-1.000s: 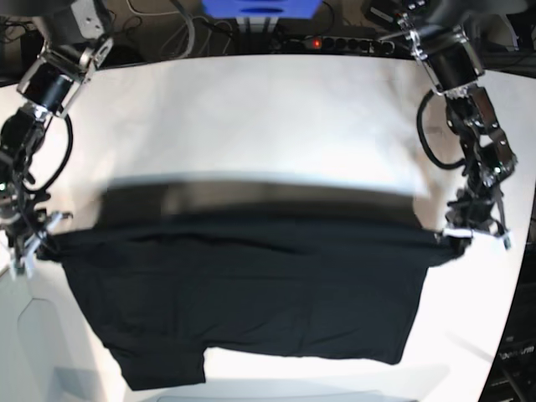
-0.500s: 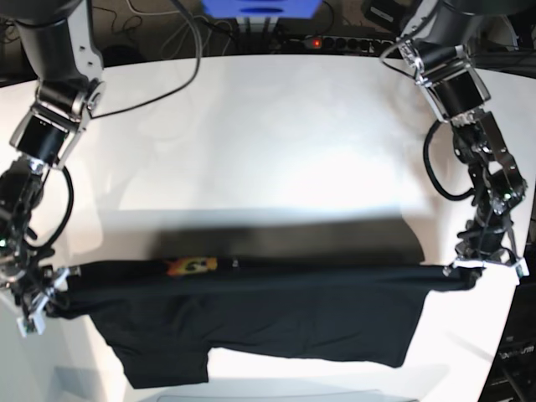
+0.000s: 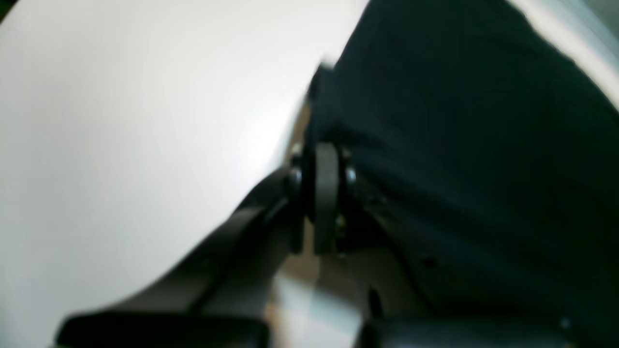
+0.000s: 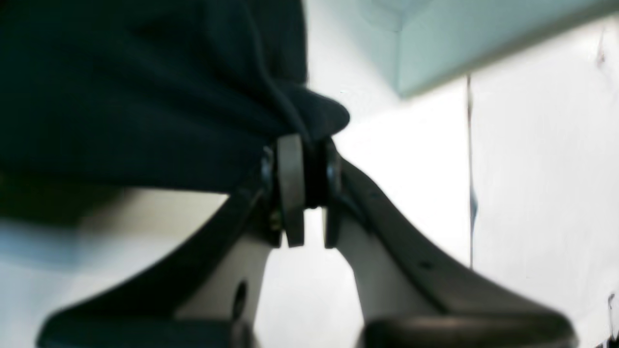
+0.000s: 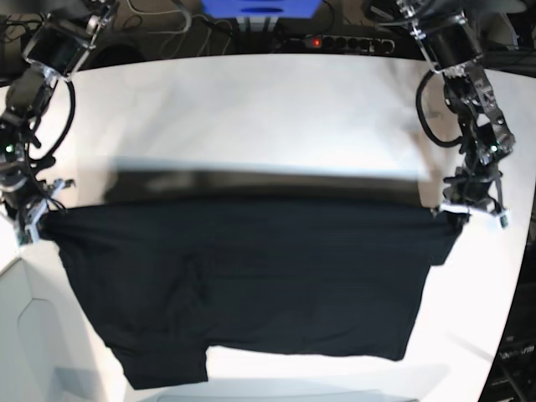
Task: Fold the T-shirt properly
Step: 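Swing the held edge back toward the robot, laying the shirt flat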
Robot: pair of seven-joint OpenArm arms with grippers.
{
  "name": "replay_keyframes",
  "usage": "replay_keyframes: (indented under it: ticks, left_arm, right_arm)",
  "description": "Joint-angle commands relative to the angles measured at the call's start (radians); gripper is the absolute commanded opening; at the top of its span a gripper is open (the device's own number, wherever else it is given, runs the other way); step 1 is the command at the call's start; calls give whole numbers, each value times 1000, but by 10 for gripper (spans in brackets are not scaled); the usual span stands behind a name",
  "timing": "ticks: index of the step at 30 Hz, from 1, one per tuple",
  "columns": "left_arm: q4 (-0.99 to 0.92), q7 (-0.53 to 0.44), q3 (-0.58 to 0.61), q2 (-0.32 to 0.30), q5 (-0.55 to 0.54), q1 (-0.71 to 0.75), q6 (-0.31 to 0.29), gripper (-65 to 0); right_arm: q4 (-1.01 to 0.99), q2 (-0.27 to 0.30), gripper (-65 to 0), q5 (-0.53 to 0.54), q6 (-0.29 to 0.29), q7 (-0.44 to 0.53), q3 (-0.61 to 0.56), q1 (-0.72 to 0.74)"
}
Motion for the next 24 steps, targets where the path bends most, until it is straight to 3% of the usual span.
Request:
replay_keyframes:
  ticks: [1, 9, 15, 24]
  left_arm:
    - [39, -22, -6, 1, -4, 13, 1, -650]
    - [151, -32, -32, 56, -4, 263, -5, -650]
    - [151, -24, -96, 105, -4, 343, -7, -650]
    - [257, -24, -99, 143, -4, 464, -7, -650]
  right_arm:
    - [19, 16, -650, -1, -12, 21, 15, -6]
    - [16, 16, -650, -1, 7, 24, 86, -165]
    - [14, 17, -650, -2, 7, 24, 112, -262]
    - [19, 14, -650, -2, 7, 24, 113, -391]
